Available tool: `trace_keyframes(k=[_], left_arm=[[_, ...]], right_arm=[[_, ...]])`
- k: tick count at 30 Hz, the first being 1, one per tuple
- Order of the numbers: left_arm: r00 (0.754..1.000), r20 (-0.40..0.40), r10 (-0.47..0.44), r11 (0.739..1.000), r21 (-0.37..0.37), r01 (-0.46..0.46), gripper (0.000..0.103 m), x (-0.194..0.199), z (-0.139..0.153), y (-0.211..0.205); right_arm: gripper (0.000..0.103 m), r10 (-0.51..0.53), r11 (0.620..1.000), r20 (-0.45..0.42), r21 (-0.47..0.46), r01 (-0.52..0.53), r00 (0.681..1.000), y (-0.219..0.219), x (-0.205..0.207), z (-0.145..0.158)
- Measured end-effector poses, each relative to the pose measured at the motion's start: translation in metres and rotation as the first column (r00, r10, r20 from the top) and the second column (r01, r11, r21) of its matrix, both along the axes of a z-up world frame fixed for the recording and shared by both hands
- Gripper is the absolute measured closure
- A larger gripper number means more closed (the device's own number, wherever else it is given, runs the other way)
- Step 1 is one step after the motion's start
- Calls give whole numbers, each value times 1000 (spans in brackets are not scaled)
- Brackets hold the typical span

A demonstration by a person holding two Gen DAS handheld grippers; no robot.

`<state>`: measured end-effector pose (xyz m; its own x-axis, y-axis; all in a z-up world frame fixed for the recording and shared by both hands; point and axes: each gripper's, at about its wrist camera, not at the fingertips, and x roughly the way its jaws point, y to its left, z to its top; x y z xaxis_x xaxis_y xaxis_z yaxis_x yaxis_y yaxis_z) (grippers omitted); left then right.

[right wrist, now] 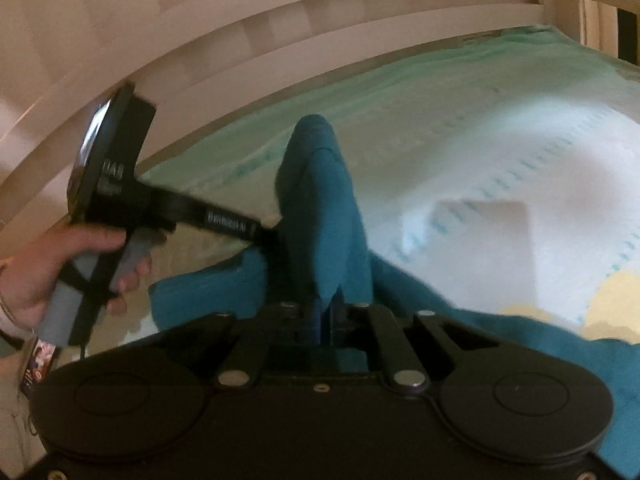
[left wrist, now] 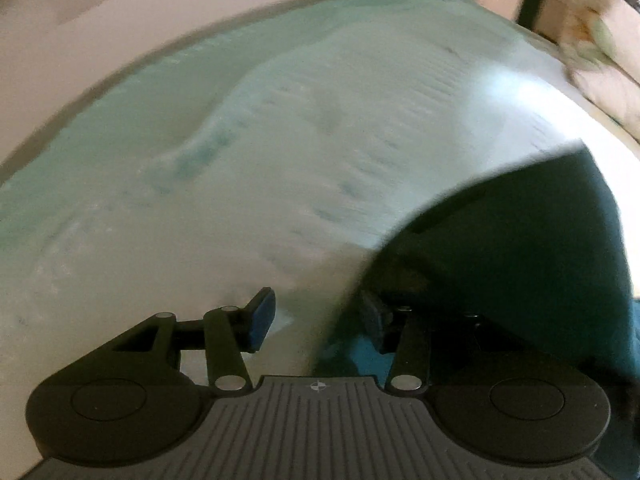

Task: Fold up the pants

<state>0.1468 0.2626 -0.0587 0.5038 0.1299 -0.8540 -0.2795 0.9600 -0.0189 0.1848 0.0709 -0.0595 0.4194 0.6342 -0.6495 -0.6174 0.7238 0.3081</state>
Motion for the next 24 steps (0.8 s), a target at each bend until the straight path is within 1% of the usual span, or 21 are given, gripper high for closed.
trace_keyframes(k=[2,3,6,8,10,11,12,14,15,16,18,21,24], left_arm=[[999,22,43,999,18,-44,57,-7,10,11],[997,39,62,998,27,-63,57,-12,17,16],[990,105,91,994,55,-97,57,-16,41,23],[986,145,82,993,68,-92,57,-20,57,18],[986,164,39,995,87,-54,57,-19,64,6],[987,163,7,995,97,-23,57,-18,66,-3],[987,155,-31,994,104,15,57,-17,65,-14],[986,130,-104,990,112,90,57,-14,59,-35],[983,119,-142,985,113,129,57,-16,56,-48],[977,108,-184,979,109,173,57,-17,52,-61],[964,83,-252,964,105,243,57,-18,42,-82],[945,33,-325,942,101,321,57,-22,26,-108],[926,-26,-376,922,93,377,57,-25,4,-119]], right_arm=[[92,40,999,-3,15,-40,999,8,-13,-3],[92,63,998,5,8,-63,998,14,-22,-4],[92,133,990,42,-54,-130,990,30,-46,-10],[92,186,978,43,-102,-180,982,43,-58,-19],[86,215,966,37,-157,-207,976,54,-64,-28],[84,223,961,31,-177,-214,974,57,-66,-33],[83,223,960,24,-180,-215,975,58,-65,-35],[81,205,969,7,-141,-202,979,49,-64,-33],[74,191,975,1,-114,-190,982,42,-62,-29],[68,176,981,-5,-84,-176,984,32,-59,-24],[65,144,988,3,-49,-143,990,8,-58,-13],[64,101,994,23,-53,-100,995,-28,-58,-2],[64,2,998,57,-66,2,998,-71,-54,7]])
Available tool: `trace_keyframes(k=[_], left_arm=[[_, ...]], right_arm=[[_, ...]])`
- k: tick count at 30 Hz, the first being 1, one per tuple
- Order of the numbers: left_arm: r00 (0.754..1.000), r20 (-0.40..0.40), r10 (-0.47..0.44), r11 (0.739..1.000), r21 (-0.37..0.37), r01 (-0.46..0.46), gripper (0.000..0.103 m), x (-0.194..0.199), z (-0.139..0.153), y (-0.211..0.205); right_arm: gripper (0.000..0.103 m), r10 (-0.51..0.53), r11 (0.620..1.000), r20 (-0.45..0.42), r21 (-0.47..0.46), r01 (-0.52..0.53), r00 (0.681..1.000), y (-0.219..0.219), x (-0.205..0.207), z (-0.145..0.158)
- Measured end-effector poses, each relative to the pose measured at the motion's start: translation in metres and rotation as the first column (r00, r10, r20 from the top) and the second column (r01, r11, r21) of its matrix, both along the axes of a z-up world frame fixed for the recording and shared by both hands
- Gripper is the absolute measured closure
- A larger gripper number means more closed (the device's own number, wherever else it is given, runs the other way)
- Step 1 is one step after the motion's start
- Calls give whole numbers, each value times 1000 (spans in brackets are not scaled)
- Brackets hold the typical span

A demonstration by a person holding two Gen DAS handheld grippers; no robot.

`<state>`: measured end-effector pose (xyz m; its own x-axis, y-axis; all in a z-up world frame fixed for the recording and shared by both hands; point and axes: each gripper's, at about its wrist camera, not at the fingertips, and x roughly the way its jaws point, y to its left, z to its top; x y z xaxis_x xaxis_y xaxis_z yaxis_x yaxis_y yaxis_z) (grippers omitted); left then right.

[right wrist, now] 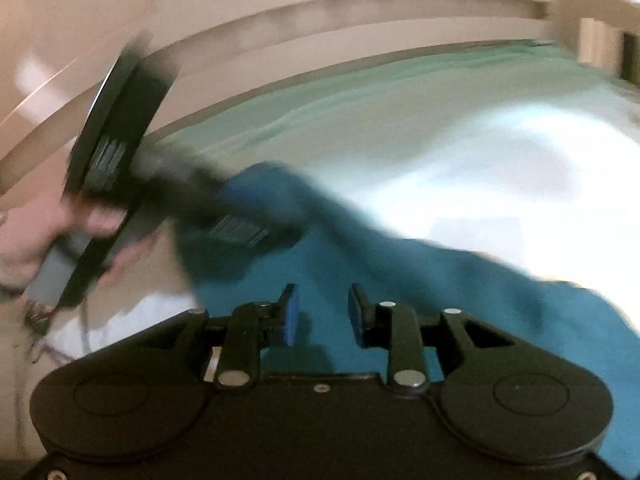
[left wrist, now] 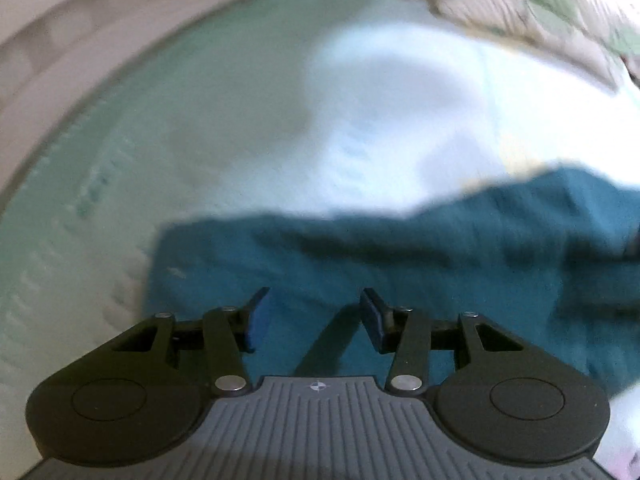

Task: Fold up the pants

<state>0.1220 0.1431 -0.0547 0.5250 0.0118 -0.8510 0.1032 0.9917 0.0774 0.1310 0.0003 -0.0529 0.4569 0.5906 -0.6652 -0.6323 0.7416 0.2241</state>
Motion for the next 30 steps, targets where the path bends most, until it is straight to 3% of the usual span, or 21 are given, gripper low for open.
trace_keyframes(k=[3,5,7,9,12,14,18,20,21,24,27,30], left_arm=[[999,-41,-6,1000,17,6,57,-11,-20,-3],[1000,18,-20,999,36,19,56,-24,-21,-4],[999,37,-4,999,32,3,55,-31,-21,-5],[998,55,22,1000,17,-23,55,-34,-24,-3],[997,65,30,999,11,-31,54,-36,-25,-4],[997,61,36,999,9,-37,54,-35,-27,-4],[998,53,29,1000,0,-29,54,-34,-27,-3],[998,50,31,1000,-9,-30,54,-32,-28,-2],[998,50,33,999,-10,-32,54,-33,-28,-3],[998,43,37,999,-3,-37,55,-32,-26,-6],[998,17,59,998,-16,-59,57,-26,-19,-6],[995,55,78,995,-71,-74,57,-19,-3,-6]], right_arm=[[64,-152,988,34,-5,152,988,-39,14,3],[64,-253,967,23,-12,253,967,-62,31,2],[61,-344,939,-46,-26,343,938,-77,55,-7],[62,-383,924,-110,-38,381,917,-89,77,-15],[62,-420,907,-86,-73,415,903,-97,96,-22],[62,-402,915,-107,-87,394,909,-95,105,-29],[62,-345,938,-249,-70,339,905,-98,116,-44],[72,-326,945,-277,-64,322,904,-95,119,-48],[93,-302,952,-273,-39,304,913,-94,112,-48],[95,-244,967,-241,14,255,939,-94,92,-41],[96,-196,980,-166,-2,199,966,-88,68,-32],[96,-159,987,-91,-35,157,983,-82,48,-27]])
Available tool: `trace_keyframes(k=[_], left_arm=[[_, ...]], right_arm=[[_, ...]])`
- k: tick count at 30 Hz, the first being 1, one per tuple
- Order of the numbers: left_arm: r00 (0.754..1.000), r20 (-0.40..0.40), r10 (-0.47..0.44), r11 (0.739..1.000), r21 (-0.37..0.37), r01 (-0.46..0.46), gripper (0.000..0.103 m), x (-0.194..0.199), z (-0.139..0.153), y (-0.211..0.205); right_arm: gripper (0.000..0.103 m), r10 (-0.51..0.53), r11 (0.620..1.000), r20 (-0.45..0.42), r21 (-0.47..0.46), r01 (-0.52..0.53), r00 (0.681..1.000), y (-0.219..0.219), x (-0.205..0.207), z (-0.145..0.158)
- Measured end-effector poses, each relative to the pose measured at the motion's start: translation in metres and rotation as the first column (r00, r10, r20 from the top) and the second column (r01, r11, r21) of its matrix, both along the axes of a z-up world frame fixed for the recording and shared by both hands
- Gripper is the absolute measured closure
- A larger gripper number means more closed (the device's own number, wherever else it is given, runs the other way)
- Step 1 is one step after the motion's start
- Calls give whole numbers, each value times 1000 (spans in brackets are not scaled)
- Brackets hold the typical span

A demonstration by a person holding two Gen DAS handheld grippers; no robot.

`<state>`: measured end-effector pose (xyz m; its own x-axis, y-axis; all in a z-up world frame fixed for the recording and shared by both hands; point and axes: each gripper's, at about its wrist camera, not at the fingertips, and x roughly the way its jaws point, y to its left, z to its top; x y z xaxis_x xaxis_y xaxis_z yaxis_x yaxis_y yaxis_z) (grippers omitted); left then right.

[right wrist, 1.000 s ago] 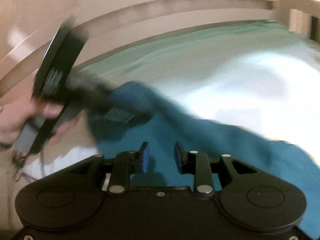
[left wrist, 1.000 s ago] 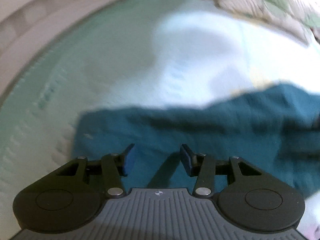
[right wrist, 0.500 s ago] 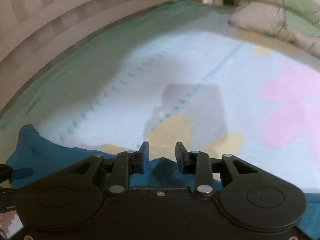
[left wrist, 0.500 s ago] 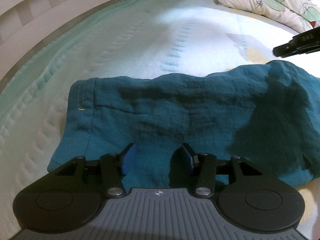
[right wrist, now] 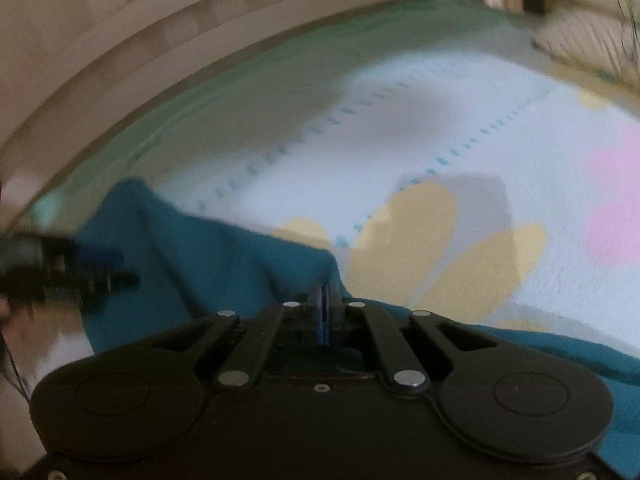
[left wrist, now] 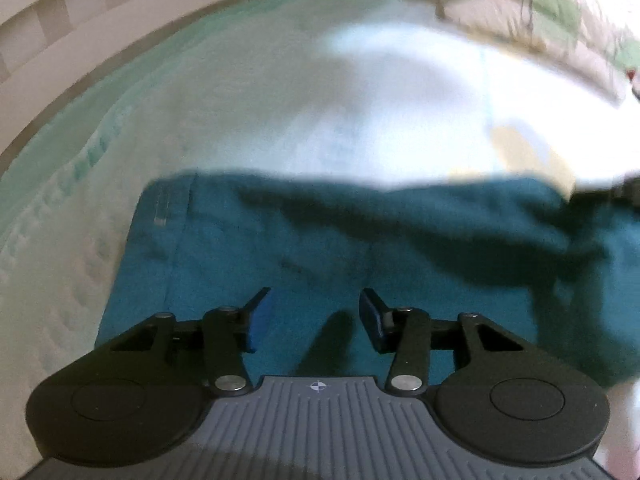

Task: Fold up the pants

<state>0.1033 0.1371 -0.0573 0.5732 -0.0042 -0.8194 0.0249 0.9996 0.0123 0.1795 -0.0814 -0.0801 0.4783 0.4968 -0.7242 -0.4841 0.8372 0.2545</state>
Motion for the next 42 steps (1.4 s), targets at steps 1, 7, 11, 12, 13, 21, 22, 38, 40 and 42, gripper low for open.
trace_keyframes(k=[1,7,11,12,13,21,22,38,40,42], left_arm=[[1000,14,4,1000,-10,-3,57,4,6,-1],[998,63,16,999,-49,-13,57,37,27,-12],[999,33,-4,1000,-14,4,57,66,18,-24],[1000,10,1,1000,-17,-1,57,72,14,-25],[1000,-15,3,1000,-27,-3,57,76,7,-25],[996,-27,-85,996,16,86,57,40,-27,-29],[996,-15,-93,995,25,93,57,35,-29,-31],[995,25,-99,995,26,98,57,28,-26,-30],[996,23,-91,996,1,91,59,28,-21,-26],[998,27,-51,997,-49,52,63,29,-13,-18]], right_arm=[[97,19,1000,25,-18,-18,1000,3,-8,0],[98,109,990,71,-101,-102,991,20,-38,-7],[98,150,976,66,-168,-137,987,37,-43,-17],[98,148,976,64,-171,-135,987,39,-42,-18],[98,143,978,62,-163,-131,988,40,-41,-18],[75,39,995,154,-95,-25,987,27,-16,11],[55,9,996,159,-86,5,987,23,-7,14],[94,-4,1000,-38,12,4,999,9,64,-3],[95,29,999,41,15,-30,999,9,42,8],[95,72,997,102,-17,-71,992,14,15,14]])
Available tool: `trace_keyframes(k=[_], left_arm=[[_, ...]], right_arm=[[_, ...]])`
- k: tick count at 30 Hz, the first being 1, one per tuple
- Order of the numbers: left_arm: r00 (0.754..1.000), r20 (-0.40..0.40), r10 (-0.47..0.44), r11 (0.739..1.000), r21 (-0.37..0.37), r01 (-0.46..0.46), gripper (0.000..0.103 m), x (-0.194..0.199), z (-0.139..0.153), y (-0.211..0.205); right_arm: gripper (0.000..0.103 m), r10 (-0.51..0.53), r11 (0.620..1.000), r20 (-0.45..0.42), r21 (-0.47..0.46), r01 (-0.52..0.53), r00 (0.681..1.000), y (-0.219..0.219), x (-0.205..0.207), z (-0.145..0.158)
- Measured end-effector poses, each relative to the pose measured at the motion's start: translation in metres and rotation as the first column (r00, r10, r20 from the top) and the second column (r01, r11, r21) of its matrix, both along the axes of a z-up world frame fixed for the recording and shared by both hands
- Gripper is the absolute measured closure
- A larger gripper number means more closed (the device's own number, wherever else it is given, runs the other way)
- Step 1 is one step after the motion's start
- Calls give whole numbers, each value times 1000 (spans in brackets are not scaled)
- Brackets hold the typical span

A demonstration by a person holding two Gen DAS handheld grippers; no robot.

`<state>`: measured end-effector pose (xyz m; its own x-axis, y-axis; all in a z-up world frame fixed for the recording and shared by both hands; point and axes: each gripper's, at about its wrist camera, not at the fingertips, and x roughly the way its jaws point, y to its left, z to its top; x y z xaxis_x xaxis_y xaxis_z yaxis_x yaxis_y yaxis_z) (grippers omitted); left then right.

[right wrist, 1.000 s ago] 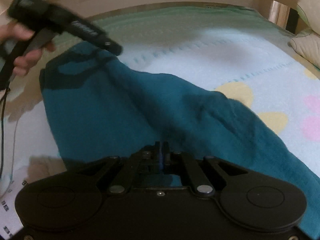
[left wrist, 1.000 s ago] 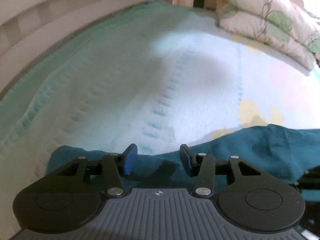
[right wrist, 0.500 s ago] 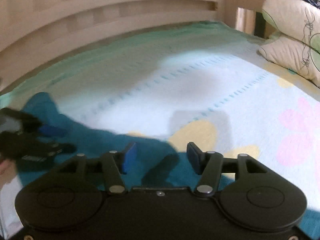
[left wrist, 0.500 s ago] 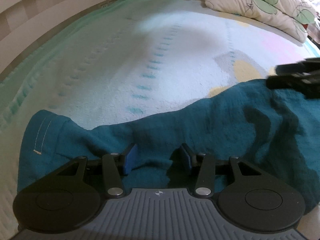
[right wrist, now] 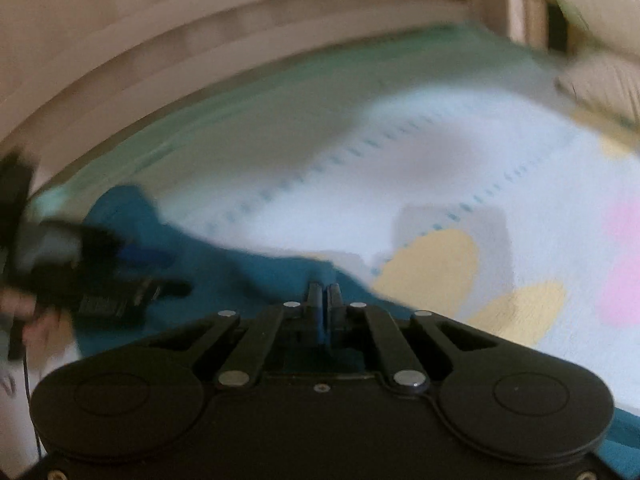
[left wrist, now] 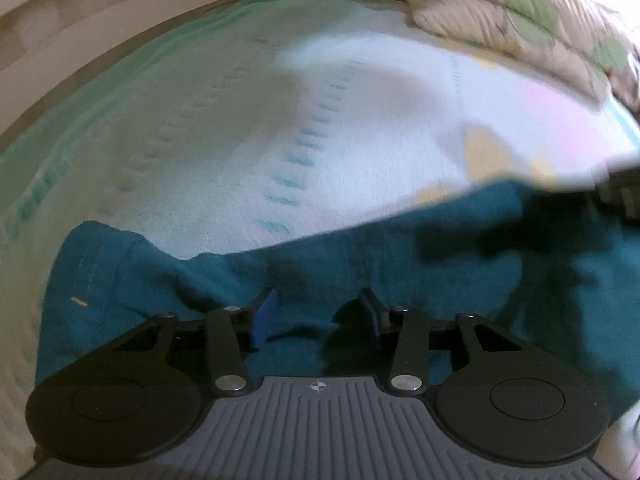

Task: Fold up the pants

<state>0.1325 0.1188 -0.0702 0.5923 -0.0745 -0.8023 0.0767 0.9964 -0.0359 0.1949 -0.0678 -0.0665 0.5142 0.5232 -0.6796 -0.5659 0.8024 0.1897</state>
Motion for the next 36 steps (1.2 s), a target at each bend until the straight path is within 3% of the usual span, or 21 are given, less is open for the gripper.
trace_keyframes(k=[4,8,11,14,16,18,21,22,26,32,36], left_arm=[[997,37,67,994,-91,-63,63,9,20,6],[1000,24,1,997,-73,1,63,33,28,-16],[998,-6,-60,997,-56,59,63,51,20,-37],[993,-70,-92,993,-86,86,63,60,4,-52],[984,-134,-118,990,-96,106,63,58,-10,-59],[989,-89,-122,991,-68,116,63,47,-11,-62],[989,-79,-127,990,-70,122,63,39,-11,-59],[989,-79,-126,990,-76,120,63,39,-11,-57],[993,-80,-90,991,-108,81,65,40,-5,-49],[996,40,75,977,-205,-66,66,17,36,-3],[993,11,119,983,-144,-117,66,-6,31,23]], right_arm=[[96,96,987,73,-137,-86,993,16,-39,-10],[96,129,970,77,-217,-110,989,27,-52,-25],[96,98,976,67,-202,-82,993,26,-47,-25],[94,72,982,46,-176,-63,996,25,-42,-24],[85,72,982,43,-176,-63,996,25,-47,-21],[84,75,981,29,-179,-68,997,26,-45,-19],[65,89,980,23,-183,-83,996,27,-42,-19],[65,98,979,20,-180,-93,995,28,-39,-20],[62,139,977,-3,-162,-137,990,35,-27,-21],[60,148,980,-17,-128,-149,989,45,-14,-23],[60,106,992,-34,-72,-108,994,36,-6,-21]])
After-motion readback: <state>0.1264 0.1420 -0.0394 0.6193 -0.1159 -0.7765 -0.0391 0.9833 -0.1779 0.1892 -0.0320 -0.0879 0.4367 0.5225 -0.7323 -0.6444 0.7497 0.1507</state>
